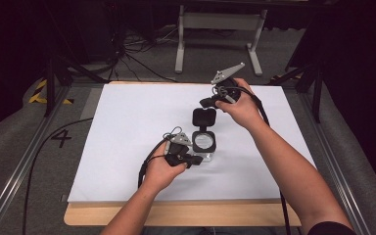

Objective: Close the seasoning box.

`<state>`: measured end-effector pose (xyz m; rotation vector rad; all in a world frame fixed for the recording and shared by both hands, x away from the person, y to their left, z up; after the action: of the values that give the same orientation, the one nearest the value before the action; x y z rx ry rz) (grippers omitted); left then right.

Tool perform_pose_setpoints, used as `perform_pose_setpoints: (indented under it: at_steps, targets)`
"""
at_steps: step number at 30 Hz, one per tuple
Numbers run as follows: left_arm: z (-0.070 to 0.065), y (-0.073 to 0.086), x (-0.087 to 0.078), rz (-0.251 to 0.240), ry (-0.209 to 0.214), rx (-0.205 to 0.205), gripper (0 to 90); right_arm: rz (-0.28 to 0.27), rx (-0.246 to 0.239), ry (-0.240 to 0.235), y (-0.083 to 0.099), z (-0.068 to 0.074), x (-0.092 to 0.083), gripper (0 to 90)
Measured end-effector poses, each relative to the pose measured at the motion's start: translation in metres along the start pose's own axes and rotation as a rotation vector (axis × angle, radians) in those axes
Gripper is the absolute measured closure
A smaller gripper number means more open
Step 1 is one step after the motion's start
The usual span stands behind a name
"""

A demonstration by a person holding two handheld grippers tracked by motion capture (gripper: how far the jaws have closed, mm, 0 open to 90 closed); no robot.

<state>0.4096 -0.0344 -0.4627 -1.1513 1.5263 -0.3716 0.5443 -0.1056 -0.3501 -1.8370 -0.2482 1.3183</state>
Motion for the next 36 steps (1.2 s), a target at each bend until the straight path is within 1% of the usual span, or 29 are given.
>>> perform_pose_setpoints:
  at_steps: [1, 3, 4, 7, 8, 10, 12, 13, 14, 15, 19, 23, 25, 27, 30, 34, 35, 36]
  targets:
    - [0.0, 0.0, 0.001, -0.008, -0.002, -0.002, 89.8, 0.003, 0.003, -0.003, 0.001, 0.0, 0.002, 90.0]
    - [0.002, -0.001, 0.0, -0.008, -0.014, 0.009, 88.7, 0.014, 0.007, -0.006, 0.003, -0.002, 0.005, 90.0]
    - [0.004, -0.001, 0.0, -0.013, -0.027, 0.012, 87.4, 0.016, 0.006, -0.01, 0.003, -0.002, 0.005, 90.0]
    - [0.007, -0.002, 0.001, -0.039, -0.041, 0.005, 88.0, 0.013, 0.012, -0.012, 0.004, -0.002, 0.006, 90.0]
    - [0.008, -0.002, 0.001, -0.039, -0.047, 0.007, 88.3, 0.011, 0.013, -0.012, 0.004, -0.002, 0.006, 90.0]
    - [0.009, -0.002, 0.001, -0.041, -0.047, 0.007, 88.2, 0.011, 0.011, -0.015, 0.004, -0.001, 0.006, 90.0]
    - [0.007, -0.003, 0.003, -0.063, -0.035, -0.005, 87.9, 0.012, 0.007, -0.011, 0.004, -0.001, 0.006, 90.0]
    - [0.007, -0.003, 0.004, -0.063, -0.034, 0.002, 87.9, 0.014, 0.008, -0.01, 0.004, -0.001, 0.006, 90.0]
    - [0.007, -0.003, 0.005, -0.066, -0.039, 0.0, 87.9, 0.012, 0.006, -0.009, 0.003, 0.0, 0.006, 90.0]
    - [0.007, -0.003, 0.005, -0.059, -0.044, 0.002, 87.9, 0.01, 0.0, -0.009, 0.003, 0.0, 0.006, 90.0]
    - [0.007, -0.004, 0.006, -0.065, -0.04, 0.006, 88.9, 0.009, -0.005, -0.002, 0.004, 0.001, 0.005, 90.0]
    - [0.007, -0.004, 0.007, -0.078, -0.034, -0.009, 89.6, 0.004, -0.008, -0.004, 0.004, 0.003, 0.004, 90.0]
    - [0.007, -0.004, 0.007, -0.082, -0.033, -0.008, 89.6, 0.002, -0.003, -0.009, 0.004, 0.004, 0.003, 90.0]
    - [0.007, -0.004, 0.007, -0.079, -0.035, -0.007, 89.7, 0.001, 0.001, -0.021, 0.005, 0.006, 0.002, 90.0]
    - [0.007, -0.004, 0.007, -0.078, -0.036, -0.007, 89.6, 0.009, -0.005, -0.038, 0.007, 0.012, 0.0, 90.0]
    - [0.007, -0.003, 0.006, -0.075, -0.035, -0.011, 89.5, 0.006, -0.031, -0.063, 0.012, 0.024, -0.003, 90.0]
    - [0.007, -0.003, 0.006, -0.075, -0.035, -0.011, 89.4, 0.006, -0.031, -0.063, 0.012, 0.024, -0.003, 90.0]
    - [0.007, -0.003, 0.007, -0.077, -0.036, -0.012, 89.4, 0.005, -0.035, -0.069, 0.013, 0.027, -0.004, 90.0]
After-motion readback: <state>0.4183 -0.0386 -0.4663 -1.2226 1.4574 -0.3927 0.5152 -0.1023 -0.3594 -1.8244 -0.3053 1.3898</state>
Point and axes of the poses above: each handheld gripper's, and its own axes: x roughly forward along the jaws, y roughly out of its underside, z roughly to its left, the point moved 9 cm from there along x, roughly forward along the jaws, and after that the axes turned 5 degrees about y, right-handed, at the moved point
